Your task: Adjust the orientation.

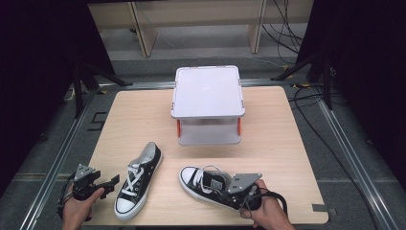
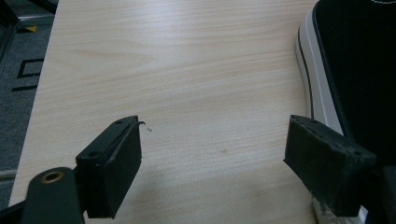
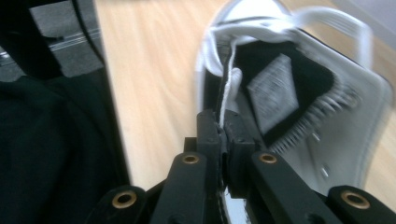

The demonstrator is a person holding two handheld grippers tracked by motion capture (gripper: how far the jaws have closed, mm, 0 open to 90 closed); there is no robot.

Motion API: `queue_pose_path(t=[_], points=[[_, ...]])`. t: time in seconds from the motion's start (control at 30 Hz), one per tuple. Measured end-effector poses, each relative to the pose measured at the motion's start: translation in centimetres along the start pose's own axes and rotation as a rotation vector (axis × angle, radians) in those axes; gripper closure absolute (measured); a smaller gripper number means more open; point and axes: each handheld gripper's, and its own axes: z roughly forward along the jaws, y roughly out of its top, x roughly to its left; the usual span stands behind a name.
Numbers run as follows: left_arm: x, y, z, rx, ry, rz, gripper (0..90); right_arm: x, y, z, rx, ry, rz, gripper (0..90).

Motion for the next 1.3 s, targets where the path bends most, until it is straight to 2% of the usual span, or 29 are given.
queue_pose_path(t=[0.03,0.07,0.17,0.2,0.27,0.37,0.43,0.47,0.5,0.57,0.6,0.63,0.67,0.7,0.73,0.83,0.9,0.97,1.03,1.07,1.17,1.23,1.3], points=[[0.0,0.0,0.1,-0.001,0.000,0.001,18.1,0.8,0.6,0.6,0.018,-0.021,-0.032,88.0],[0.0,0.0,0.1,-0.003,-0.008,-0.006,18.1,0.8,0.6,0.6,0.018,-0.021,-0.032,88.0],[0.0,0.0,0.2,-0.004,-0.014,-0.008,18.1,1.1,1.2,1.5,0.023,-0.003,-0.023,88.0],[0.0,0.0,0.2,-0.003,-0.015,-0.006,18.0,1.3,1.6,2.2,0.014,0.025,0.000,86.0],[0.0,0.0,0.1,-0.004,-0.012,-0.008,18.1,1.8,2.1,2.6,0.025,0.012,-0.003,83.4],[0.0,0.0,0.1,-0.004,-0.012,-0.005,18.1,1.7,2.3,2.5,0.017,0.005,0.003,80.6],[0.0,-0.1,0.2,-0.005,-0.018,-0.009,18.1,1.3,2.2,2.2,-0.011,-0.002,0.043,68.3],[0.0,-0.1,0.2,-0.005,-0.019,-0.007,18.1,1.0,2.2,1.6,-0.042,0.013,0.053,63.4],[0.0,-0.1,0.1,-0.006,-0.021,-0.008,18.1,1.0,2.2,1.6,-0.042,0.013,0.053,63.4],[0.0,-0.1,0.2,-0.003,-0.017,-0.007,18.0,0.7,2.6,0.1,-0.087,-0.013,0.049,58.5],[0.0,-0.1,0.2,-0.003,-0.017,-0.007,18.1,0.7,2.6,0.1,-0.087,-0.013,0.049,58.5],[0.0,-0.1,0.2,-0.005,-0.016,-0.009,18.1,0.5,2.7,-0.4,-0.106,-0.035,0.060,58.3],[0.0,0.0,0.1,-0.007,-0.016,-0.008,18.0,0.3,2.7,-0.9,-0.125,-0.055,0.049,56.7],[0.0,0.0,0.0,0.001,-0.007,-0.005,18.1,0.2,2.8,-1.2,-0.133,-0.082,0.067,54.9],[0.0,0.0,-0.1,0.002,0.000,0.002,18.1,-0.2,2.7,-1.7,-0.137,-0.140,0.068,54.0],[0.0,0.0,0.0,-0.001,-0.001,-0.001,18.1,-0.7,2.2,-1.8,-0.119,-0.176,0.088,53.6],[0.0,0.0,0.0,0.002,0.003,0.004,18.1,-0.9,2.0,-1.7,-0.112,-0.184,0.073,53.7],[0.0,0.0,0.0,0.002,0.000,0.002,18.0,-1.0,1.8,-1.4,-0.091,-0.171,0.090,54.4],[0.1,0.0,0.0,0.002,0.005,0.007,18.1,-1.2,1.7,-1.3,-0.082,-0.179,0.079,55.5],[0.1,-0.1,0.2,0.002,-0.007,0.000,18.1,-1.4,1.7,-1.1,-0.069,-0.187,0.079,56.3],[0.1,0.0,0.2,-0.003,-0.012,-0.007,18.1,-1.4,1.7,-0.8,-0.053,-0.174,0.085,58.0],[0.1,0.0,0.1,-0.003,-0.012,-0.007,18.0,-1.3,1.8,0.0,-0.017,-0.174,0.072,60.1],[0.1,-0.1,0.1,-0.002,-0.008,-0.006,18.1,-1.4,1.9,0.3,-0.007,-0.173,0.073,61.2]])
